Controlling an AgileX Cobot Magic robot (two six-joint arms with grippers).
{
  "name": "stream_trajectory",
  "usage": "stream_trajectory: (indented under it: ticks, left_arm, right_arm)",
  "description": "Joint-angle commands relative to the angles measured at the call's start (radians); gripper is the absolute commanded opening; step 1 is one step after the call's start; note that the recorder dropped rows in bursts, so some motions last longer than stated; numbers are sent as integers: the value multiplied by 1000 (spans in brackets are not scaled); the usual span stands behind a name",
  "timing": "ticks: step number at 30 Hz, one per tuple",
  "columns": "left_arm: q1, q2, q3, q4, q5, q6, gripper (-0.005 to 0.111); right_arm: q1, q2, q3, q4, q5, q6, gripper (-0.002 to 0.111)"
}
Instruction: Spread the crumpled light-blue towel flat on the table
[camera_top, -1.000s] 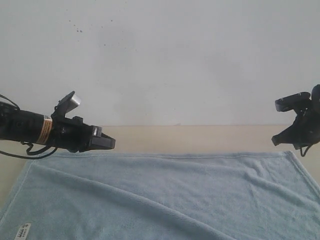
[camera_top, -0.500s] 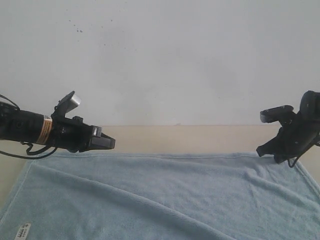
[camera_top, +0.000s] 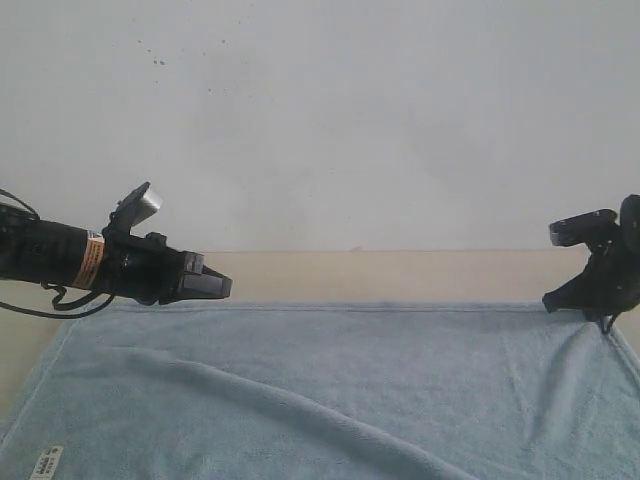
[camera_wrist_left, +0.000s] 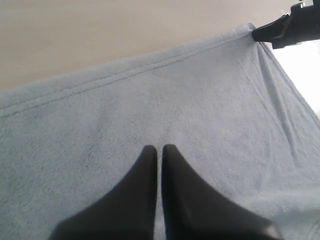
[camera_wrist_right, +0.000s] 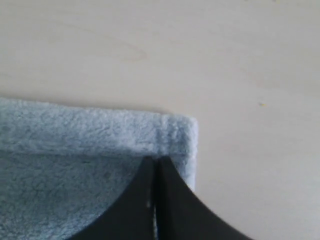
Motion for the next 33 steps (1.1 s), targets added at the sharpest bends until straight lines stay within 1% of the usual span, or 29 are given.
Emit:
stream_trajectory:
  ticks: [1, 4, 9, 16, 18, 21, 23, 26, 29, 33]
  left_arm:
    - [-4, -11, 3, -2, -11, -8, 4]
    - [-4, -11, 3, -2, -16, -8, 4]
    - [-4, -11, 3, -2, -68, -8, 4]
    - [-1, -17, 3, -2, -58, -8, 4]
    - [1, -24, 3, -2, -56, -8, 4]
    - [3, -35, 5, -2, -56, -5, 4]
    - [3, -51, 10, -2, -43, -4, 4]
    - [7, -87, 38, -2, -9, 22, 4]
    - [22, -134, 81, -2, 40, 38, 4]
    - [50, -218, 145, -2, 110, 38, 4]
  right_arm:
    - [-43, 23, -7, -45, 12, -2, 0]
    - [-41, 25, -33, -36, 10, -13, 0]
    - [-29, 25, -84, -12, 45, -7, 0]
    - [-29, -65, -93, 64, 42, 6, 0]
    - [-29, -92, -93, 93, 72, -16, 0]
    - [-29, -138, -79, 190, 132, -117, 0]
    - [-29, -185, -35, 278, 134, -178, 0]
    - [-31, -272, 76, 348, 65, -205, 0]
    - [-31, -370, 222, 358, -34, -205, 0]
    - [-31, -515, 465, 399, -179, -205, 0]
